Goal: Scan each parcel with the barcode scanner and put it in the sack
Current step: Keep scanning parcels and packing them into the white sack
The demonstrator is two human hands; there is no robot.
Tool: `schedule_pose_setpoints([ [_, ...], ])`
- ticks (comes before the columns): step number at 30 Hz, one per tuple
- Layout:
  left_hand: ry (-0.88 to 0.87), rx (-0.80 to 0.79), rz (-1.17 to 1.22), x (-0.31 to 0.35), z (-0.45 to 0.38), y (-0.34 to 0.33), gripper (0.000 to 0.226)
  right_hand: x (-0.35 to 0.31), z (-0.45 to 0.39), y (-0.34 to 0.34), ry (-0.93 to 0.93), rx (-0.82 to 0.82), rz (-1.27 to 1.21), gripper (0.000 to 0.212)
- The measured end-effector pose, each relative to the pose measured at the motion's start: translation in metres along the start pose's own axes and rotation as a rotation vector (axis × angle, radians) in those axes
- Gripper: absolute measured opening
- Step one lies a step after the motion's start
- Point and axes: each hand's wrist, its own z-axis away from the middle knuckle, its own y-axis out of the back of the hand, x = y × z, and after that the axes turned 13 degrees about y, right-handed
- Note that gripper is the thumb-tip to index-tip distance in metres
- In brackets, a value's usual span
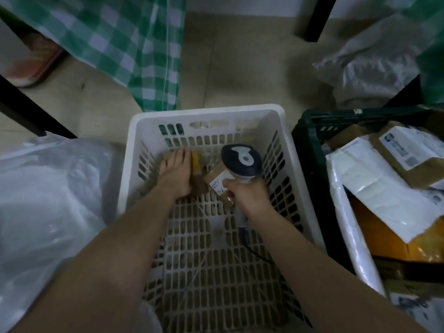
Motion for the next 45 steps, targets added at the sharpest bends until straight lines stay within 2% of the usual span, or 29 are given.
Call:
schedule_pose_setpoints([
  [2,0.029,0.045,-0.004,0.002,0.001,0.000,0.093,0.006,-0.003,-0.003,-0.021,-0.004,0.018,0.005],
  [5,0.076,0.076,0.037,0.001,0.015,0.001,0.087,0.014,-0.001,-0.002,-0.048,0.023,0.020,0.024],
  [12,0.049,0.401,0.098,-0.007,0.088,0.050,0.094,-0.021,0.054,0.014,0.034,0.037,-0.066,0.007],
  [16,-0.049,0.472,0.214,0.001,0.149,0.102,0.101,-0.069,0.103,0.032,0.098,0.076,-0.204,0.010],
  [17,-0.109,0.493,0.256,0.005,0.168,0.116,0.101,-0.081,0.117,0.039,0.120,0.107,-0.225,0.019],
  [19,-0.250,0.541,0.343,0.014,0.209,0.141,0.098,-0.107,0.147,0.056,0.176,0.158,-0.258,0.056],
  [21,-0.354,0.600,0.362,0.021,0.250,0.165,0.096,-0.129,0.181,0.075,0.216,0.176,-0.337,0.075],
  [22,-0.404,0.625,0.363,0.022,0.270,0.177,0.096,-0.137,0.196,0.084,0.228,0.179,-0.371,0.073],
  [25,-0.595,0.679,0.388,0.017,0.319,0.207,0.091,-0.154,0.243,0.106,0.305,0.190,-0.377,0.040],
  [27,-0.673,0.729,0.393,0.009,0.346,0.220,0.089,-0.161,0.273,0.114,0.333,0.156,-0.383,0.025],
  [29,-0.724,0.776,0.397,-0.001,0.370,0.229,0.086,-0.164,0.299,0.119,0.350,0.118,-0.398,0.023],
  [30,-0.745,0.790,0.399,-0.005,0.381,0.232,0.084,-0.165,0.310,0.120,0.350,0.110,-0.405,0.029],
  [33,-0.797,0.752,0.406,-0.017,0.409,0.235,0.083,-0.168,0.338,0.117,0.347,0.154,-0.412,0.049],
  [37,-0.719,0.585,0.496,-0.031,0.439,0.234,0.085,-0.169,0.359,0.110,0.327,0.178,-0.443,0.046],
  [39,-0.636,0.518,0.741,-0.029,0.451,0.233,0.073,-0.168,0.362,0.107,0.333,0.162,-0.468,0.049],
  [42,-0.365,0.465,1.229,-0.018,0.465,0.238,0.054,-0.165,0.367,0.099,0.361,0.116,-0.519,0.047],
  [45,-0.192,0.259,1.434,-0.006,0.468,0.243,0.061,-0.162,0.370,0.091,0.375,0.060,-0.574,0.057],
])
